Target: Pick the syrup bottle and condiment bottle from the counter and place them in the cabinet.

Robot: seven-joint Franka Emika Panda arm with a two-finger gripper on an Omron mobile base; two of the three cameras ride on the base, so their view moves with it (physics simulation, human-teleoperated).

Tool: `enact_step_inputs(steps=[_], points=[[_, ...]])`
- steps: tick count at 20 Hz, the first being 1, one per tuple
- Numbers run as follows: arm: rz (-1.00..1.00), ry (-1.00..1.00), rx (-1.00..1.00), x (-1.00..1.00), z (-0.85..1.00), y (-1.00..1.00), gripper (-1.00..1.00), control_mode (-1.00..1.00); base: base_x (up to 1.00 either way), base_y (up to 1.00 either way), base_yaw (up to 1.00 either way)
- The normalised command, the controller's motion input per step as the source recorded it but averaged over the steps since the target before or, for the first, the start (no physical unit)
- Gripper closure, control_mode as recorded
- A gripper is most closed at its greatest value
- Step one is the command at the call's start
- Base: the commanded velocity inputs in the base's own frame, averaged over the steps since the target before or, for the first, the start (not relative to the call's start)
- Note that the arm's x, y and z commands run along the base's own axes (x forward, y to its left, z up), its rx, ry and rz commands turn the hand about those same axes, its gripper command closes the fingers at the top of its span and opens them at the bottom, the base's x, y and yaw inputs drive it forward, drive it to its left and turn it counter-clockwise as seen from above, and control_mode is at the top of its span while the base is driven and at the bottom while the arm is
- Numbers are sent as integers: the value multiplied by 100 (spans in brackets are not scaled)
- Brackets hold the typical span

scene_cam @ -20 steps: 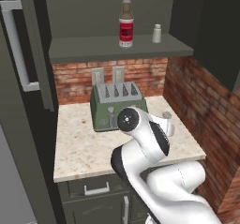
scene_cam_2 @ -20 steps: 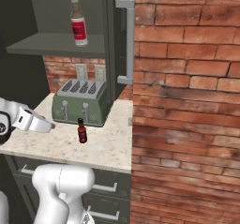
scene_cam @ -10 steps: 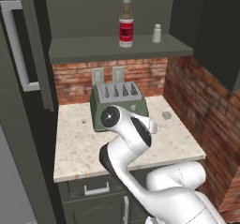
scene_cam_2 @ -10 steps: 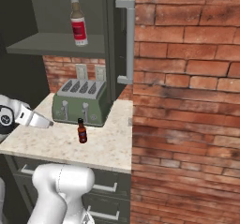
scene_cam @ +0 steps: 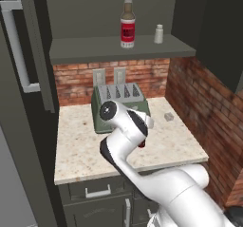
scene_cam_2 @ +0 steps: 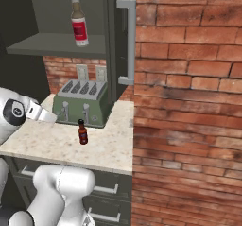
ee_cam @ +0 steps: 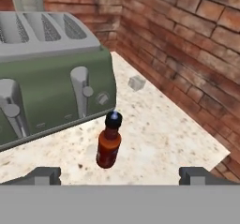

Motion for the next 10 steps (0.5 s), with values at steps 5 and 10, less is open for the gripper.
enact_step_inputs(steps=[5,10], points=[[4,3,0,28,-39,-22,-100,-100,0,0,0],[5,1,0,14,-35,-36,-100,-100,0,0,0]])
